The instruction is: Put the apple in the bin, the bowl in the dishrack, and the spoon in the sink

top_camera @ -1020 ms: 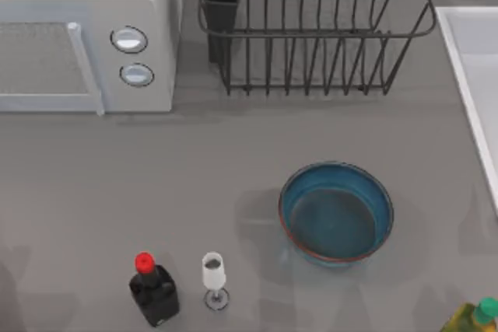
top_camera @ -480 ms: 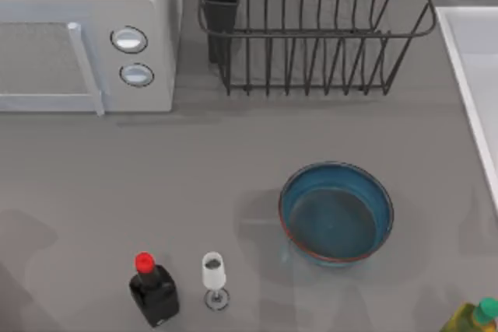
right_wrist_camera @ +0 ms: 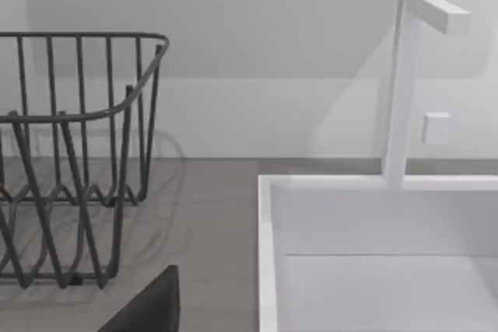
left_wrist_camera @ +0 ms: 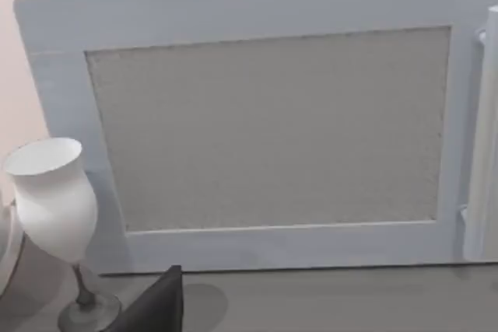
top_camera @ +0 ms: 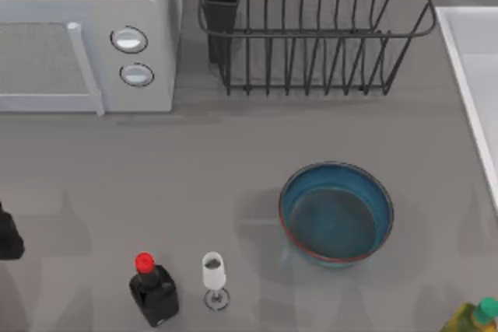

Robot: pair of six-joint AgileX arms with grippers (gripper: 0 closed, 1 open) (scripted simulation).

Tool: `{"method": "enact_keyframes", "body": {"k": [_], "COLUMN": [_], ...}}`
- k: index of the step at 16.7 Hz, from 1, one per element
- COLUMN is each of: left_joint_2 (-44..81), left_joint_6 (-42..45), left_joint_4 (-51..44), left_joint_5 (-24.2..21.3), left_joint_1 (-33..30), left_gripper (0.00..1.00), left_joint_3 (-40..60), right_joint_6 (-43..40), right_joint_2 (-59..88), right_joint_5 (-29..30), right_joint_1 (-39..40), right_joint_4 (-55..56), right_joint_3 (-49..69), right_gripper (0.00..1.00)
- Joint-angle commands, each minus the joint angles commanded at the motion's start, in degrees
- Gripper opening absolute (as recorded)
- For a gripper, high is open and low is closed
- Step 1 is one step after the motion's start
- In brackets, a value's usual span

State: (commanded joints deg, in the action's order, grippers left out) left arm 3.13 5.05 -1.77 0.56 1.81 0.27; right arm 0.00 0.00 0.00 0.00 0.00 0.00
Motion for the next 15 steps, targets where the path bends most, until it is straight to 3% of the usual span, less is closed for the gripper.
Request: {"method": "enact_keyframes", "body": {"k": [3, 11, 15], "left_joint_2": [-2.9, -3.1, -3.1], "left_joint_6": [-4.7, -5.0, -5.0], "left_joint_4": [1.6, 1.8, 1.8], "left_joint_5": [-0.5, -0.6, -0.6], "left_joint_1": [-1.7, -1.8, -1.8], "left_gripper": [1.0, 1.0, 1.0], "left_joint_3": [-0.3, -0.3, -0.3], "right_joint_6": [0.0, 0.2, 3.0], "right_joint_2": [0.0, 0.6, 9.1], "right_joint_5": [0.0, 0.0, 0.0], "right_joint_1": [0.0, 0.2, 3.2], "right_joint_4": [0.0, -0.5, -7.3], "right_joint_3": [0.0, 0.6, 8.9], "right_gripper": [1.0, 1.0, 1.0]}}
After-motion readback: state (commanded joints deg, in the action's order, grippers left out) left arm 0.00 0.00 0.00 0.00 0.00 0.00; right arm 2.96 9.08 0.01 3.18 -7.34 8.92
